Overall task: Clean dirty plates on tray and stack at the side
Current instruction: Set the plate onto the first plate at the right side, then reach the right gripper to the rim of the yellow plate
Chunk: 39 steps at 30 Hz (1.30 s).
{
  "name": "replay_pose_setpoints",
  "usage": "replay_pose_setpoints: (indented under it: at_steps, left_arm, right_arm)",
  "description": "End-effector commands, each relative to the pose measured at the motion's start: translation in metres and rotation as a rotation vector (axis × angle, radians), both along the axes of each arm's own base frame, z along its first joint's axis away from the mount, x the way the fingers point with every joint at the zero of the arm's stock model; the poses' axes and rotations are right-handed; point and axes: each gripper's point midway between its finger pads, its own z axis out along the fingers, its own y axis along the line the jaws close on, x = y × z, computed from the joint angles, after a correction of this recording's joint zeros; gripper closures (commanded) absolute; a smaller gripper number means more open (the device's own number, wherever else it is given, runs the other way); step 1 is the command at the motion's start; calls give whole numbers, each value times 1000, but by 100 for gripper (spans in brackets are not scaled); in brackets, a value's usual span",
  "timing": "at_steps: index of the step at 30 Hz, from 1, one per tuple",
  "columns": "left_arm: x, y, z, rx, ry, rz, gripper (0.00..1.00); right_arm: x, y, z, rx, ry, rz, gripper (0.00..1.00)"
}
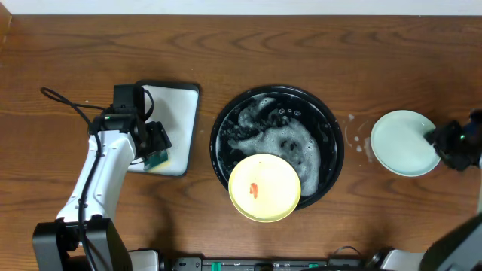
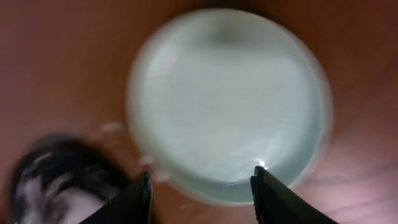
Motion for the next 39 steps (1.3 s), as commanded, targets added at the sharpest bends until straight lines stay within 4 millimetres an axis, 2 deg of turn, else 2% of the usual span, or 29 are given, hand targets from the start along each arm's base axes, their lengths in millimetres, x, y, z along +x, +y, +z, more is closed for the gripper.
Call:
replay_pose_setpoints:
  at_steps: [1, 4, 7, 11, 14, 18, 22, 25, 28, 31, 33, 35, 39]
  left_arm:
    - [-1, 2, -1, 4, 6, 8, 19]
    - [-1, 2, -1, 4, 6, 8, 19]
    - [-1, 2, -1, 4, 6, 8, 19]
    - [-1, 2, -1, 4, 6, 8, 19]
    - [-1, 2, -1, 4, 6, 8, 19]
    - [-1, 2, -1, 4, 6, 8, 19]
    - [-1, 2, -1, 4, 6, 8, 19]
    - [-1, 2, -1, 4, 6, 8, 19]
    - [-1, 2, -1, 4, 6, 8, 19]
    - [-1, 2, -1, 4, 6, 8, 19]
    - [-1, 2, -1, 4, 6, 8, 19]
    - [-1, 2, -1, 4, 6, 8, 19]
    - [-1, 2, -1, 4, 6, 8, 19]
  right_arm:
    - [12, 57, 58, -2, -199, 227, 50]
    - [0, 107, 76, -11, -222, 379, 51]
    - [-19, 159, 75, -3, -172, 543, 52]
    - [-50, 215, 49, -12, -22, 742, 53]
    - [-74, 248, 20, -1, 87, 847, 54]
    - [-100, 278, -22, 39, 226, 879, 49]
    - [-127, 295, -65, 67, 385, 828, 50]
    - [-134, 300, -88, 74, 452, 782, 52]
    - [-129, 304, -99, 82, 469, 746, 54]
    - [-124, 306, -107, 83, 469, 722, 65]
    - [-118, 305, -112, 64, 458, 708, 77]
    - [-110, 296, -115, 23, 446, 679, 97]
    - [-83, 285, -114, -7, 362, 647, 99]
